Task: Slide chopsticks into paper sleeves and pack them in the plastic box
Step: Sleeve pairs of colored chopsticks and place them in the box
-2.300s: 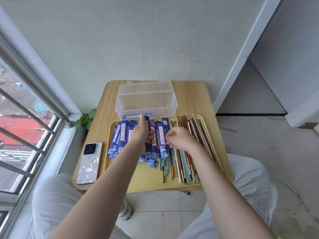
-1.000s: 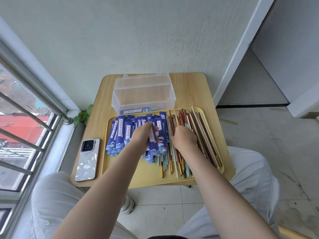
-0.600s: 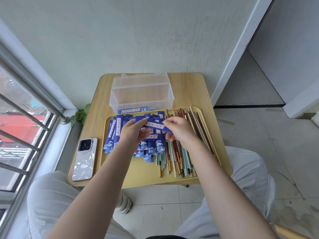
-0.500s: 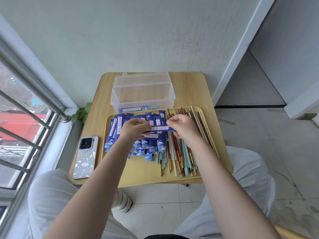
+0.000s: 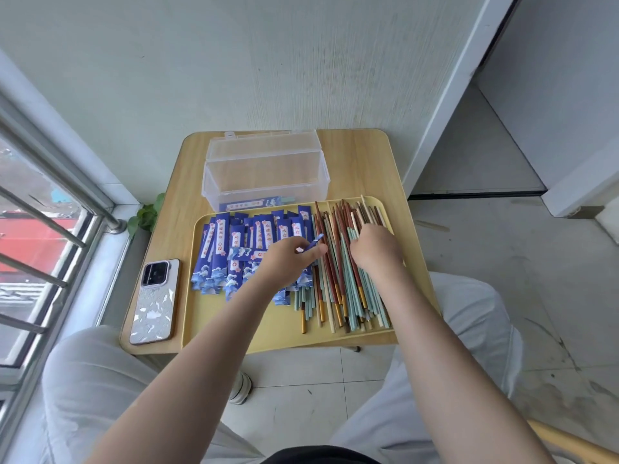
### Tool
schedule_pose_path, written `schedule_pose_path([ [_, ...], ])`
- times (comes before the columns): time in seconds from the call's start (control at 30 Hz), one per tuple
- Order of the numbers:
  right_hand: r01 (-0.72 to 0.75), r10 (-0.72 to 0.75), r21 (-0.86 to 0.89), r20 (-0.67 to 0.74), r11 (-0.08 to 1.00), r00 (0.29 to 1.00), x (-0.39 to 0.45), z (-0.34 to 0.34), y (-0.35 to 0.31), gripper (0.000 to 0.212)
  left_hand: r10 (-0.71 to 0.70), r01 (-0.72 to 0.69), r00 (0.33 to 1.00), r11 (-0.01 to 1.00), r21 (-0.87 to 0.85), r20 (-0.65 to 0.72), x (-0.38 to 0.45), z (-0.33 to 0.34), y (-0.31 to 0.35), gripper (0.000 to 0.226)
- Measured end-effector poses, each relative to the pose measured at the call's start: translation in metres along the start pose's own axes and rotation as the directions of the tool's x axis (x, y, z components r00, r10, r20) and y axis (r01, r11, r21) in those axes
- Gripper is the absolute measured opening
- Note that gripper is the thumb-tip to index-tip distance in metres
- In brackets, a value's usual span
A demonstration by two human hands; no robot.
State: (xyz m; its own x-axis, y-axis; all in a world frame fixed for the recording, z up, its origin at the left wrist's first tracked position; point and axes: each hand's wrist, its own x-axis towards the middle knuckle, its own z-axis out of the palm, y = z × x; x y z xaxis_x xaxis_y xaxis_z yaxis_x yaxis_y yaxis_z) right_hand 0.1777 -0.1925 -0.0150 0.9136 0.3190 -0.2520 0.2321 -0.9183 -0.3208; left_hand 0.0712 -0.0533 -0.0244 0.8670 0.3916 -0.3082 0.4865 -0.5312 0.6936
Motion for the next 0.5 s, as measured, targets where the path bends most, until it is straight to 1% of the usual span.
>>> schedule_pose_path([
  [0.07, -0.038, 0.048, -0.15, 0.061, 0.988, 0.997, -0.003, 0.002, -0.002, 0.009, -0.025, 0.025, 1.0, 0.999, 0.021, 0.0, 0.003, 0.011, 0.0, 0.032],
  [0.1, -0.033, 0.047, -0.178, 0.078, 0.983, 0.996, -0.004, 0.004, -0.004, 0.005, -0.033, 0.032, 0.999, 0.999, 0.043, 0.006, 0.004, 0.016, 0.0, 0.028],
  [0.13, -0.021, 0.036, -0.182, 0.08, 0.983, 0.996, -0.004, 0.006, -0.005, 0.008, -0.041, 0.041, 0.999, 0.997, 0.059, 0.012, 0.006, 0.021, 0.0, 0.024],
  [0.3, -0.001, 0.007, -0.056, 0.104, 0.998, 0.995, -0.001, 0.014, -0.006, 0.02, -0.07, 0.069, 0.998, 0.993, 0.094, 0.004, 0.01, 0.036, 0.01, 0.027],
  [0.4, -0.031, 0.03, 0.007, 0.119, 0.999, 0.992, 0.004, 0.017, -0.003, 0.02, -0.087, 0.086, 0.996, 0.991, 0.107, 0.008, 0.012, 0.04, 0.016, 0.029],
  [0.5, -0.045, 0.037, 0.056, 0.131, 0.997, 0.991, 0.008, 0.019, 0.0, 0.02, -0.111, 0.11, 0.994, 0.988, 0.111, 0.003, 0.014, 0.041, 0.017, 0.027],
])
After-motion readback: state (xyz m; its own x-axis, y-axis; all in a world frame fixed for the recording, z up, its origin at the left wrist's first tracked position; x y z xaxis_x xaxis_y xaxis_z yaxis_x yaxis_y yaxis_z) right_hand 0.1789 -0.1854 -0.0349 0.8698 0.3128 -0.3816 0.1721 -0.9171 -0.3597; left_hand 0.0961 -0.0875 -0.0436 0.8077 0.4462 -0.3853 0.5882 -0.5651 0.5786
